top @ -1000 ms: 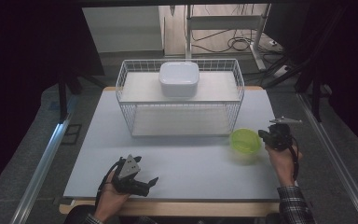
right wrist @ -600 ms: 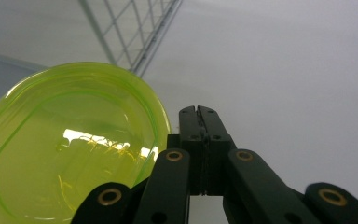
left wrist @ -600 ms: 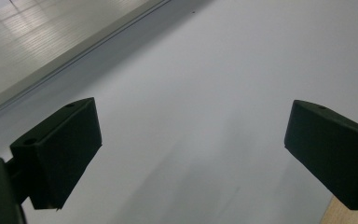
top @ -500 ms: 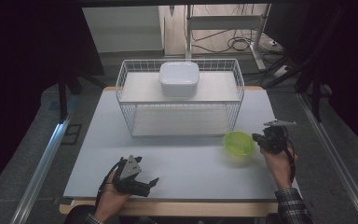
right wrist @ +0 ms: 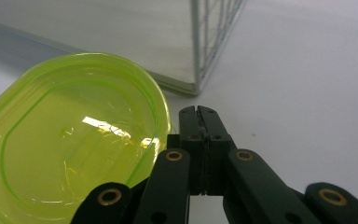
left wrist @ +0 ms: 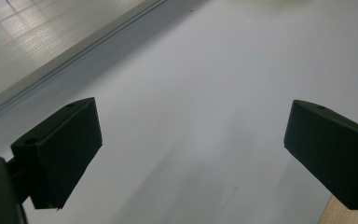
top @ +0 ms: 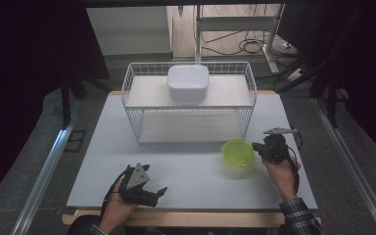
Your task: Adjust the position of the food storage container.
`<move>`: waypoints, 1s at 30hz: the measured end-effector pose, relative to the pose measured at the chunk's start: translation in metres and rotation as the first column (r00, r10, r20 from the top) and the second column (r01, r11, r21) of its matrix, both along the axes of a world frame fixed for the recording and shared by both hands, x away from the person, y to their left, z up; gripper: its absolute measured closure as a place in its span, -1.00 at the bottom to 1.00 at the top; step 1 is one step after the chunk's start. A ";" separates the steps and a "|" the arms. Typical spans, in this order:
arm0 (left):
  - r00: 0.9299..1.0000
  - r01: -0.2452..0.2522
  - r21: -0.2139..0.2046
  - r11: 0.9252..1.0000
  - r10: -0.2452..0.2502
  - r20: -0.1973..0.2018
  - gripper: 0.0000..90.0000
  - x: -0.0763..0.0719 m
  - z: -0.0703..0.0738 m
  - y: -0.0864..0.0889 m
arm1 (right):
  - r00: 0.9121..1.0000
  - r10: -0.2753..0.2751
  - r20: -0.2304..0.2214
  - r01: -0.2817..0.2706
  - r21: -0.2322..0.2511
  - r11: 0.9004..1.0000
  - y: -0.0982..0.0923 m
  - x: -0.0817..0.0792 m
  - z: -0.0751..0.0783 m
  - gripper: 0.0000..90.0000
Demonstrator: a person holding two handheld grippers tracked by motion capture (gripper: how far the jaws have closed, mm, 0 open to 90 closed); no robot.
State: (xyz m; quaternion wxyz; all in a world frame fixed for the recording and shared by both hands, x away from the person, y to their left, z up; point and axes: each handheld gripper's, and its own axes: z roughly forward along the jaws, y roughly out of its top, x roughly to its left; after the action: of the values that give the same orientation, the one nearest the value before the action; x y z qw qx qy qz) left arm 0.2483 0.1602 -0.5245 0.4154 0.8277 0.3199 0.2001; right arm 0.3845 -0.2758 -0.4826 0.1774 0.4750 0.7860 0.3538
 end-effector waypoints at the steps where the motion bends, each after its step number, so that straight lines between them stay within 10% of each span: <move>1: 1.000 0.002 0.004 1.000 -0.002 0.000 -0.92 0.000 0.000 0.000 | 1.000 0.006 -0.003 -0.006 0.003 1.000 0.002 0.000 0.000 1.00; 21: 1.000 0.016 0.016 1.000 -0.016 0.000 -0.92 -0.001 -0.001 -0.003 | 0.992 0.122 -0.022 -0.121 0.043 0.992 0.047 -0.008 -0.004 0.97; 30: 1.000 0.015 0.015 1.000 -0.015 0.000 -0.92 -0.001 0.000 -0.003 | 0.997 0.072 -0.035 -0.070 0.043 0.997 0.029 -0.014 -0.006 1.00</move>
State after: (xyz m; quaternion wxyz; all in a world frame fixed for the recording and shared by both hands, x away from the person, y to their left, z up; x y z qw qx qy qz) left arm 0.2474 0.1574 -0.5249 0.4109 0.8331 0.3121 0.1992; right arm 0.3707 -0.2471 -0.4881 0.1404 0.4568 0.7979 0.3675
